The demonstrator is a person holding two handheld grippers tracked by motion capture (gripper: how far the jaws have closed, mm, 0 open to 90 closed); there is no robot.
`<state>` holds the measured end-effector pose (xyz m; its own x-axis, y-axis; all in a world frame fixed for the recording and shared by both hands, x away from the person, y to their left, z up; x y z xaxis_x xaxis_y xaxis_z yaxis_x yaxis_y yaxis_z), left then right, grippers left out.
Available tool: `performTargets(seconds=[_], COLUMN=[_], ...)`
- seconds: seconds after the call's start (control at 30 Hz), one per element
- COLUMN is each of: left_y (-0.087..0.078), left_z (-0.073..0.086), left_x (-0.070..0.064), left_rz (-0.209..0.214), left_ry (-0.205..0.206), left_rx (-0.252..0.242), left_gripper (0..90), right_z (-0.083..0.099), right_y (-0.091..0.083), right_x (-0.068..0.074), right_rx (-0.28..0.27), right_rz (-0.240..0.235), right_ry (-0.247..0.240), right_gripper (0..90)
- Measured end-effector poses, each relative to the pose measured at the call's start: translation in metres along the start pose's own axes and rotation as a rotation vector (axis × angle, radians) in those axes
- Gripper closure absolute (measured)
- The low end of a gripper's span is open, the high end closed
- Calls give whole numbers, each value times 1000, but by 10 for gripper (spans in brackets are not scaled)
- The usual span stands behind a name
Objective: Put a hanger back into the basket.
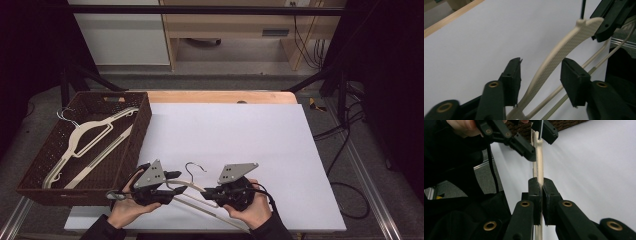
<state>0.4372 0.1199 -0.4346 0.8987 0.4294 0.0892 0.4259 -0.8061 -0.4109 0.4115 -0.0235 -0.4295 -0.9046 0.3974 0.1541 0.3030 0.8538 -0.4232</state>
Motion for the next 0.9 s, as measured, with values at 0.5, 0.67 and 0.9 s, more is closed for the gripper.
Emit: performTargets(seconds=[0.5, 0.67, 0.9], left_y=[9, 16, 13], left_z=[-6, -4, -6], left_x=[-18, -25, -21], left_rz=[49, 83, 46], left_ry=[-28, -78, -126], left_rx=[68, 58, 30], left_gripper=[791, 847, 863], right_z=[-1, -1, -5], right_y=[-17, -19, -31], right_x=[-27, -37, -47], right_rx=[-52, -83, -154], right_rz=[60, 147, 211], right_ry=[14, -9, 1], right_gripper=[734, 613, 500])
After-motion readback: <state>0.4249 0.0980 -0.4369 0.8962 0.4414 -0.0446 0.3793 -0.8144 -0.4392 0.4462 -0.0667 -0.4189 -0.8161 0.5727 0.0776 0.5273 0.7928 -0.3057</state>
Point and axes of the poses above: each handheld gripper's, and its own axes: y roughly forward along the jaws, z roughly out of its underside, x roughly to its left, the point moved 8 cm from there along y, roughly forward along the jaws, and after that the axes turned 10 degrees about -x, right-handed, at the moved point
